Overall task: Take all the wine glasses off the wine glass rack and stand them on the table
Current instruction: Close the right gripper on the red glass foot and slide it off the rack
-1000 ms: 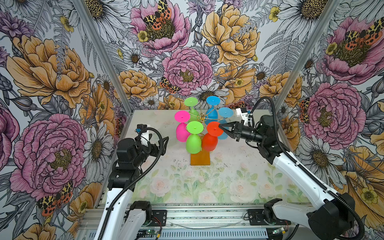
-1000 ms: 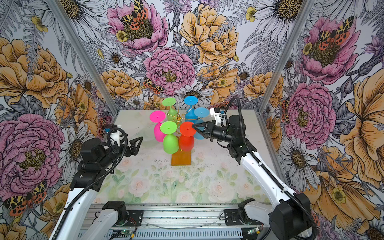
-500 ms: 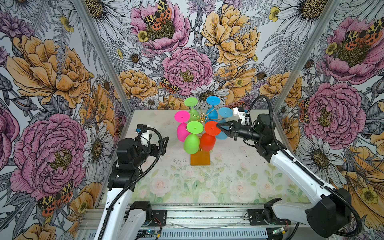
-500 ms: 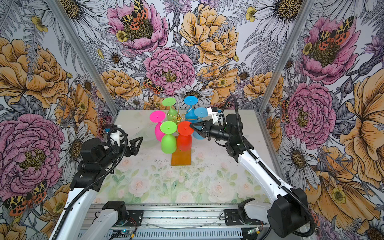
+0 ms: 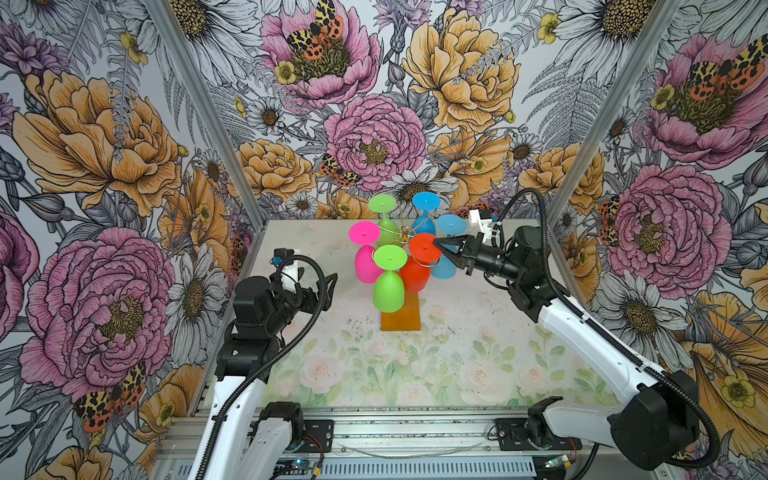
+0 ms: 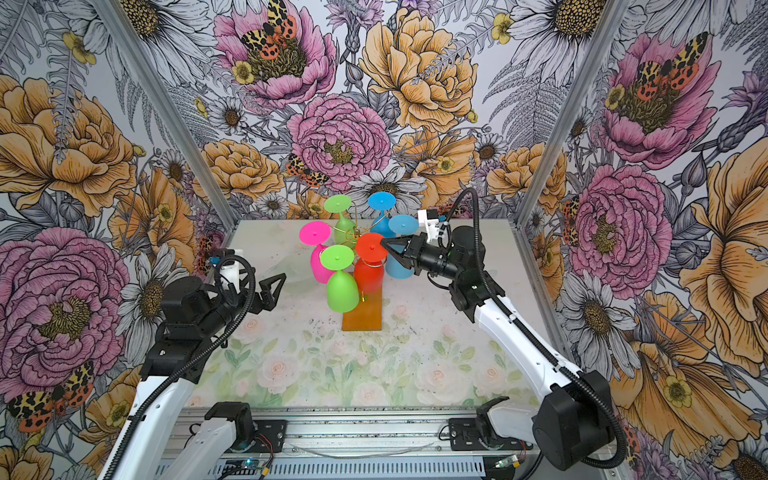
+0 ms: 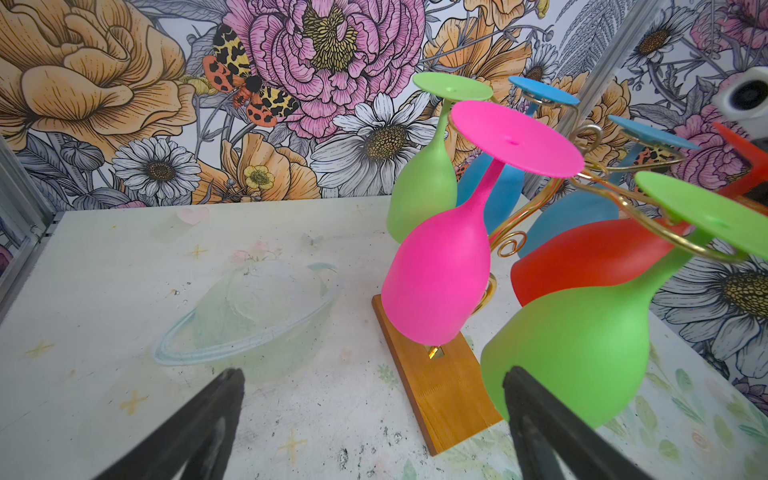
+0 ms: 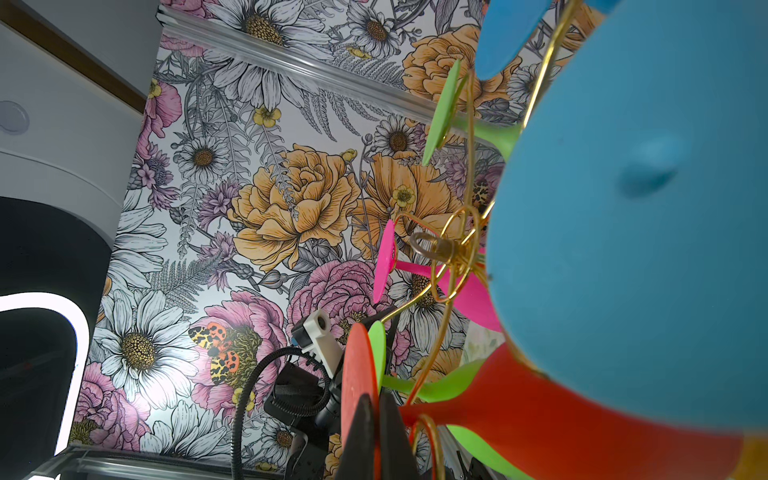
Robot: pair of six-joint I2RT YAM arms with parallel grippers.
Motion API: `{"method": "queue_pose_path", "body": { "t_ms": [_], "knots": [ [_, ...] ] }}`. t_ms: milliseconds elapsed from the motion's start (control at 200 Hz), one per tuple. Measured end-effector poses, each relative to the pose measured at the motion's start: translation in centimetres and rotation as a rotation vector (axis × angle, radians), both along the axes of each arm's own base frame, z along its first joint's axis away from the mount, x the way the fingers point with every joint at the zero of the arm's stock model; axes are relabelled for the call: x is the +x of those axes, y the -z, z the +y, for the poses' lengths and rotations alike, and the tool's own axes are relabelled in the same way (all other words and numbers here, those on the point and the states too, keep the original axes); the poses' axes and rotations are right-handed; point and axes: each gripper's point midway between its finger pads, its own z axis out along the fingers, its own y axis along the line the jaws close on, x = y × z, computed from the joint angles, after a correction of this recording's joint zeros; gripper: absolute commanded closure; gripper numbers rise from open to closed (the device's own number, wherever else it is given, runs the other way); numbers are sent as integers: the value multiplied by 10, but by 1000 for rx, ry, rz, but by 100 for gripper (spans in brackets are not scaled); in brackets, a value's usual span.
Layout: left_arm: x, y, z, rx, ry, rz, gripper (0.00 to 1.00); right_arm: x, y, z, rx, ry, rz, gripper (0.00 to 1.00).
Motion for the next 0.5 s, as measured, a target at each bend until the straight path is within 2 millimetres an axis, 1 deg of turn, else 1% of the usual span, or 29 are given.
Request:
{"method": "queue_pose_path", "body": {
  "t_ms": [170,365,500],
  "knots": [
    [0,0,0,0,0,0,1,6,-1,-2,6,32,2,100],
    [0,0,0,0,0,0,1,14,-2,-9,22,73,14,100],
    [0,0,0,0,0,0,1,19,3,-15,28,101,30,100]
  ]
}}
